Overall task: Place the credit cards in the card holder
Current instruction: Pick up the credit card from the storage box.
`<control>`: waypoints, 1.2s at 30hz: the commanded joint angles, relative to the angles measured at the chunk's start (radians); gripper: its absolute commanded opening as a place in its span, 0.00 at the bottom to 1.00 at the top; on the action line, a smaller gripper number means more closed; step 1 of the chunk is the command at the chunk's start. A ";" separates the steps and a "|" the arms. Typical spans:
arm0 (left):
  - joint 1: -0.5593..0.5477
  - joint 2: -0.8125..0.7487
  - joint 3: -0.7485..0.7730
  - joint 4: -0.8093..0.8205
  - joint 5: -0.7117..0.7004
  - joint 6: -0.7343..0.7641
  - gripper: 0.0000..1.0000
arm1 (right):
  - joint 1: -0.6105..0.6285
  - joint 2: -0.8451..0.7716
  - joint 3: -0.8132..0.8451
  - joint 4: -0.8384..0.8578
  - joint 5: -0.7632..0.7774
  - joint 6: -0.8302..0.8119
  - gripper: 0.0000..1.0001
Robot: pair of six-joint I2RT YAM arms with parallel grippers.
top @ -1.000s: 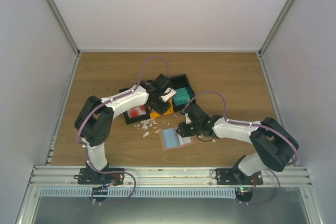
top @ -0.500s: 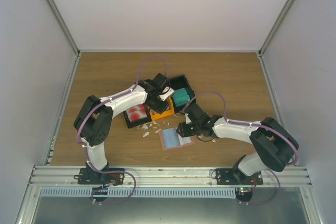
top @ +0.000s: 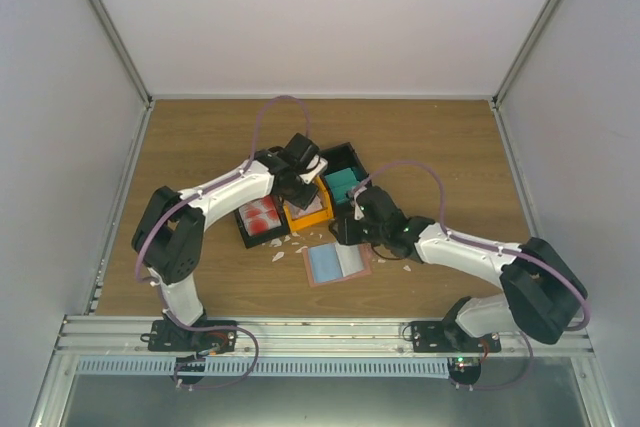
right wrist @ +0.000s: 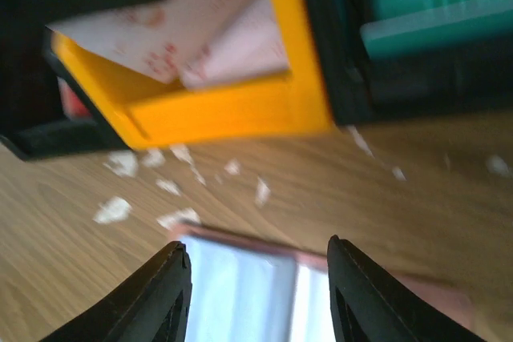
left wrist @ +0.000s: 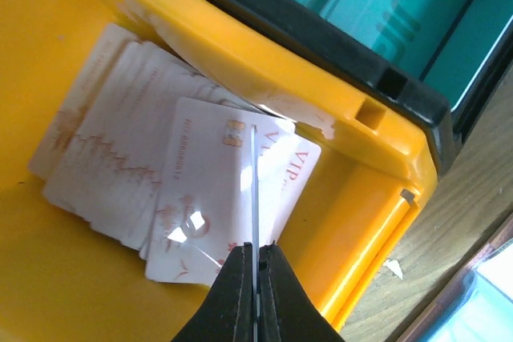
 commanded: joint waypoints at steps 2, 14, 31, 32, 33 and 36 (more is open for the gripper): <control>0.040 -0.085 0.004 0.077 -0.015 -0.065 0.00 | -0.008 0.016 0.092 0.162 -0.035 0.025 0.51; 0.241 -0.330 -0.121 0.205 0.499 -0.231 0.00 | -0.135 0.110 0.134 0.457 -0.350 0.176 0.69; 0.324 -0.494 -0.258 0.482 0.927 -0.559 0.06 | -0.149 0.118 0.178 0.703 -0.509 0.326 0.11; 0.327 -0.500 -0.260 0.480 0.927 -0.558 0.12 | -0.151 0.107 0.169 0.711 -0.505 0.335 0.03; 0.332 -0.507 -0.263 0.482 0.928 -0.557 0.18 | -0.154 0.094 0.161 0.718 -0.500 0.340 0.01; 0.349 -0.537 -0.288 0.510 0.941 -0.559 0.26 | -0.164 0.060 0.150 0.728 -0.511 0.342 0.01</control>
